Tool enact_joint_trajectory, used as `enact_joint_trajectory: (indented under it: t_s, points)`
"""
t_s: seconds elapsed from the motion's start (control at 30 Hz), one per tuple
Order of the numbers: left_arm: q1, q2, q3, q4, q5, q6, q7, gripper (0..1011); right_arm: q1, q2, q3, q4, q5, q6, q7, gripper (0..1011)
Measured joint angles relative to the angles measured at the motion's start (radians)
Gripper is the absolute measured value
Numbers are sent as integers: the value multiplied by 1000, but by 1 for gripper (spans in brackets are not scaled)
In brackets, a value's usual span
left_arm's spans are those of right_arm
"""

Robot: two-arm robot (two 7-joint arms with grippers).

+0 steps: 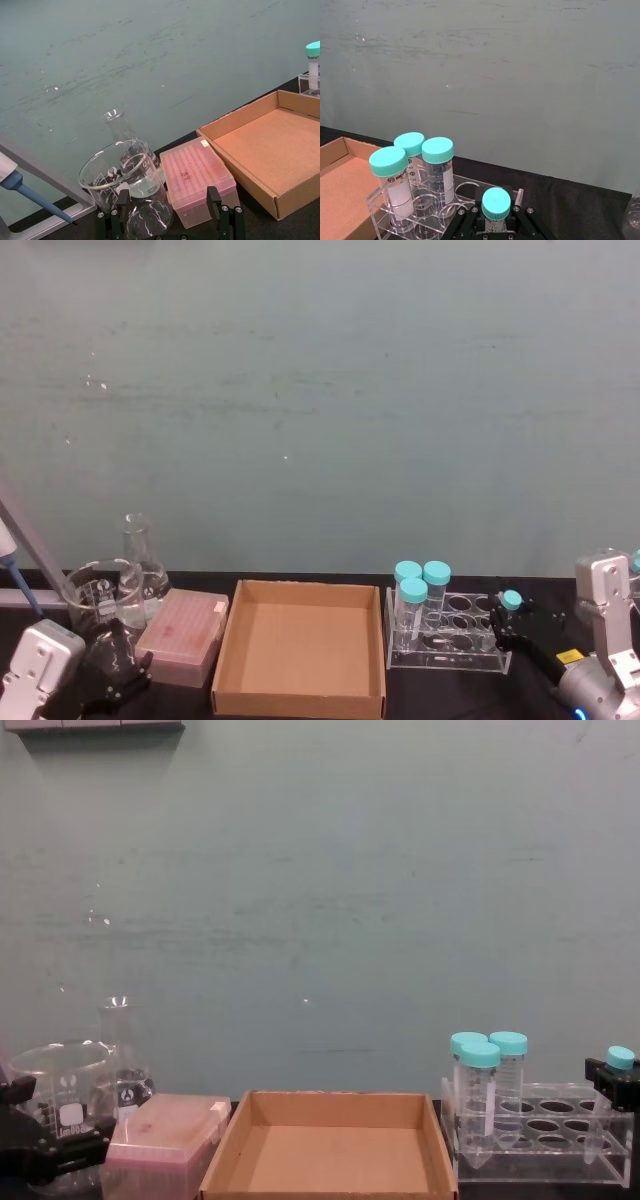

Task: Use the right hand to move the test tube from the test tube rack into the box.

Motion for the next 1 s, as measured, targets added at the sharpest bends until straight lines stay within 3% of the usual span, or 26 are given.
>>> enact_joint_trajectory:
  t_s: [0.4,0.7,1.0]
  points:
    - [0,0,0,0,0,0,0,1000,2,-13,17,7,-16,-29,14,212]
    - [0,0,0,0,0,0,0,1000,14,-28,56,6,-7,-66,60,211]
    - [0,0,0,0,0,0,0,1000,9,-21,111,-103,32,-36,108,211]
